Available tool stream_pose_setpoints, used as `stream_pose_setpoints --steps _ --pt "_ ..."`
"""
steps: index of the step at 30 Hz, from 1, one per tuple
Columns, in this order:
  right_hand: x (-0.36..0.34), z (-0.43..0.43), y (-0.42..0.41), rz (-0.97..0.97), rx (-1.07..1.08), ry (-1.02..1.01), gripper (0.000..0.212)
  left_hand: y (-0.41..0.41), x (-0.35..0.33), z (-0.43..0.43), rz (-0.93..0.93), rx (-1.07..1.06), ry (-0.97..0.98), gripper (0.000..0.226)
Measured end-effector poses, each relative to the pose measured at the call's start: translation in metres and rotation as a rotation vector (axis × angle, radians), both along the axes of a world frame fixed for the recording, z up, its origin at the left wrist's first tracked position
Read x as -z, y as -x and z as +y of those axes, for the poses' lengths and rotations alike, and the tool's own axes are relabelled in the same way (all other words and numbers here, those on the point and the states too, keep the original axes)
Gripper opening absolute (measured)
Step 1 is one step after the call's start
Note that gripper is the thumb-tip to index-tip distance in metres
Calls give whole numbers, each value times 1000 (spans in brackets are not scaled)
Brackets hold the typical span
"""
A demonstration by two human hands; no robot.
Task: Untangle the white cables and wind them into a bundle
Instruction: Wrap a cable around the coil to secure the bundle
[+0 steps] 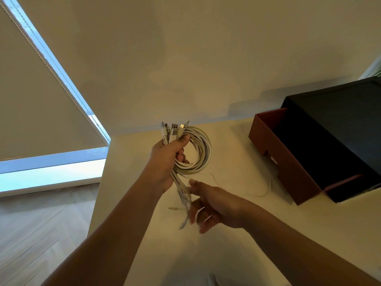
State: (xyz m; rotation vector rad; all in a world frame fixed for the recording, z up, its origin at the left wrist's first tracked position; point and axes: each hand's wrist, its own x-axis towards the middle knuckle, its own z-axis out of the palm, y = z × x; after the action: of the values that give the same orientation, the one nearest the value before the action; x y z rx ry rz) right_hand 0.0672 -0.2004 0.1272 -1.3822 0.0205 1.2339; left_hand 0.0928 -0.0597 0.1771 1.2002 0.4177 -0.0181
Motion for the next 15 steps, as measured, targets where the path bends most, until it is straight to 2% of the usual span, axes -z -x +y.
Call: stream_pose_setpoints --steps 3,5,7,10,15 --pt "14 4 0 297 42 -248 56 1 1 -5 -24 -58 20 17" --pt "19 15 2 401 204 -373 44 2 4 -8 -33 -97 14 17" --pt "23 28 1 413 445 -450 26 4 6 -8 -33 -129 5 17" --pt "23 34 -8 372 683 -486 18 6 7 -3 -21 -175 22 16" --pt "25 30 -17 450 819 -362 17 6 11 4 -23 -281 53 15"
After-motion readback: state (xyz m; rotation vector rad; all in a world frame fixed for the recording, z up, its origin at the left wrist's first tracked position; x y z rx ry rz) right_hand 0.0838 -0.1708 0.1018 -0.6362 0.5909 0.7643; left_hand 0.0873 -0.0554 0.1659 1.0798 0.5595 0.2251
